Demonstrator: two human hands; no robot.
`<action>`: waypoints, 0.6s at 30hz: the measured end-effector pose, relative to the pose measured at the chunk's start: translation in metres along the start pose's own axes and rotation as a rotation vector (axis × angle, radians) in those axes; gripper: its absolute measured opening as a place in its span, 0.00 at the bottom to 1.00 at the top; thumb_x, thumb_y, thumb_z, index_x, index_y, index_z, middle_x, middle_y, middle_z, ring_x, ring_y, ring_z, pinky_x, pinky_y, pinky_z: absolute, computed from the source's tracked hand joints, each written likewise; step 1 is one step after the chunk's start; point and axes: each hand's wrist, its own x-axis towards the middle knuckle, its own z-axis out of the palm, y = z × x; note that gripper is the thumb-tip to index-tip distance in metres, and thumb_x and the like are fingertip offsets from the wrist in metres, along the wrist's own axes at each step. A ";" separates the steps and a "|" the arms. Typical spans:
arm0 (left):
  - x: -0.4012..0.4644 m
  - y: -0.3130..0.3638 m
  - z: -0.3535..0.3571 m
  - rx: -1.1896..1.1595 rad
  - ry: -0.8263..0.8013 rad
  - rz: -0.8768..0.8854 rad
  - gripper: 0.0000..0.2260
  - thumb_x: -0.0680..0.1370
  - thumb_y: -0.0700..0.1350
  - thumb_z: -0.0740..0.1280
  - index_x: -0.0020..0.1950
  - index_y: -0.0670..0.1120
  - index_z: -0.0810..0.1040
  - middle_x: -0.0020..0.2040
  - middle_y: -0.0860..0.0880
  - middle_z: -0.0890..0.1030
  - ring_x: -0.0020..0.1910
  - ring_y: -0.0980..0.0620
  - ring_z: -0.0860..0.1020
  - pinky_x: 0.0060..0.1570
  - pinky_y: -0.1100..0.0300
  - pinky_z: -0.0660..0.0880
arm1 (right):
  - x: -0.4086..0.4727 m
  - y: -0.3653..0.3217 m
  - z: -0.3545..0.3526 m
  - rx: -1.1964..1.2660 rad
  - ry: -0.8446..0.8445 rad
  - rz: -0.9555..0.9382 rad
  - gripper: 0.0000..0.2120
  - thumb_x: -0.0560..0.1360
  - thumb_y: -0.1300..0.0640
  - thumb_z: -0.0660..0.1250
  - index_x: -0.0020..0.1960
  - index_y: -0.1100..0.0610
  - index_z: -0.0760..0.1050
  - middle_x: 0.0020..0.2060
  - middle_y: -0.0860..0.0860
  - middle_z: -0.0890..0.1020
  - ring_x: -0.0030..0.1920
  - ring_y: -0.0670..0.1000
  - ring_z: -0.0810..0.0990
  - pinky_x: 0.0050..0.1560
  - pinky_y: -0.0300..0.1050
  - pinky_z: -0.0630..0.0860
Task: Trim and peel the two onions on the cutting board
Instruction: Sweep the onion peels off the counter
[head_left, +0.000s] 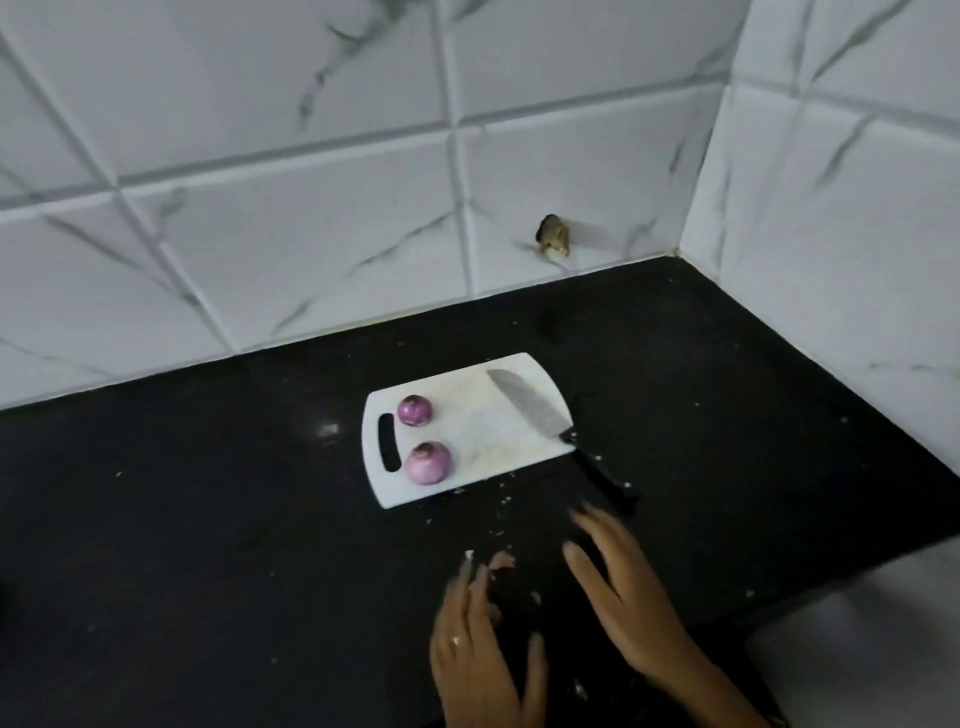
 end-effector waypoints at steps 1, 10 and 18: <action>0.008 -0.011 -0.013 0.064 0.060 -0.141 0.35 0.68 0.59 0.60 0.74 0.47 0.64 0.72 0.44 0.70 0.70 0.48 0.65 0.68 0.57 0.57 | 0.018 -0.001 0.018 -0.128 -0.070 -0.051 0.33 0.74 0.32 0.47 0.72 0.50 0.63 0.72 0.44 0.61 0.74 0.42 0.56 0.73 0.39 0.52; 0.066 -0.051 -0.042 0.230 -0.055 -0.374 0.43 0.69 0.65 0.32 0.78 0.42 0.44 0.79 0.46 0.48 0.78 0.50 0.42 0.73 0.56 0.38 | 0.082 -0.013 0.092 -0.674 -0.092 -0.001 0.60 0.56 0.28 0.13 0.76 0.63 0.40 0.76 0.59 0.42 0.76 0.55 0.37 0.73 0.52 0.32; 0.083 -0.050 -0.018 0.294 -0.062 -0.360 0.40 0.72 0.62 0.37 0.77 0.38 0.49 0.77 0.34 0.50 0.78 0.40 0.46 0.72 0.54 0.35 | 0.059 0.009 0.063 -0.186 -0.176 -0.212 0.35 0.76 0.33 0.44 0.72 0.53 0.66 0.71 0.47 0.69 0.71 0.37 0.59 0.74 0.38 0.53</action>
